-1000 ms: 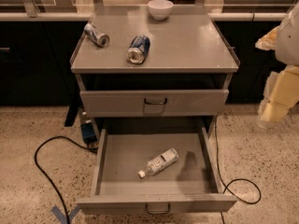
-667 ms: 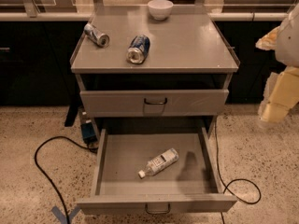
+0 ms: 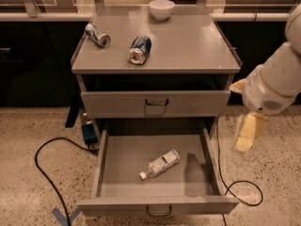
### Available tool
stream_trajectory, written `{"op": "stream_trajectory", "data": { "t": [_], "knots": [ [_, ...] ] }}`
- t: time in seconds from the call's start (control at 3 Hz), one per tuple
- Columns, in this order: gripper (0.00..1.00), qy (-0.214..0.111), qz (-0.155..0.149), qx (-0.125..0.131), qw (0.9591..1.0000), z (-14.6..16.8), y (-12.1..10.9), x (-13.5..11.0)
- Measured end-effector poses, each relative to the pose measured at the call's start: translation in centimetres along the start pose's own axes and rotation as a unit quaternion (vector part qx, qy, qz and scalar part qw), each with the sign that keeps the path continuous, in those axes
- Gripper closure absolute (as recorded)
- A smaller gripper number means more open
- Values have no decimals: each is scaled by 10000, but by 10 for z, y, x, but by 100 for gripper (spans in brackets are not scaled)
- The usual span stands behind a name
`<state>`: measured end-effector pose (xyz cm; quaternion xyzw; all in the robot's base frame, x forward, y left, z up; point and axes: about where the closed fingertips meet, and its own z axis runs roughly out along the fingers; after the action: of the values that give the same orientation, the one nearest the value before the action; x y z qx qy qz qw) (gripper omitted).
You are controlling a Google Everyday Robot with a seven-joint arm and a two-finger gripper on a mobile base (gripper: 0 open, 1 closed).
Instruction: Pick blue plastic bottle from middle drawer and place on counter
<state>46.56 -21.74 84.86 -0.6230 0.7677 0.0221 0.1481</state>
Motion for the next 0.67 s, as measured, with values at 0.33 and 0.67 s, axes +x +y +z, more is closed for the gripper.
{"op": "stream_trajectory", "data": {
  "t": [0.33, 0.67],
  "knots": [
    [0, -369, -239, -455, 9980, 94, 2, 1],
    [0, -694, -550, -786, 9930, 158, -1, -3]
  ]
}}
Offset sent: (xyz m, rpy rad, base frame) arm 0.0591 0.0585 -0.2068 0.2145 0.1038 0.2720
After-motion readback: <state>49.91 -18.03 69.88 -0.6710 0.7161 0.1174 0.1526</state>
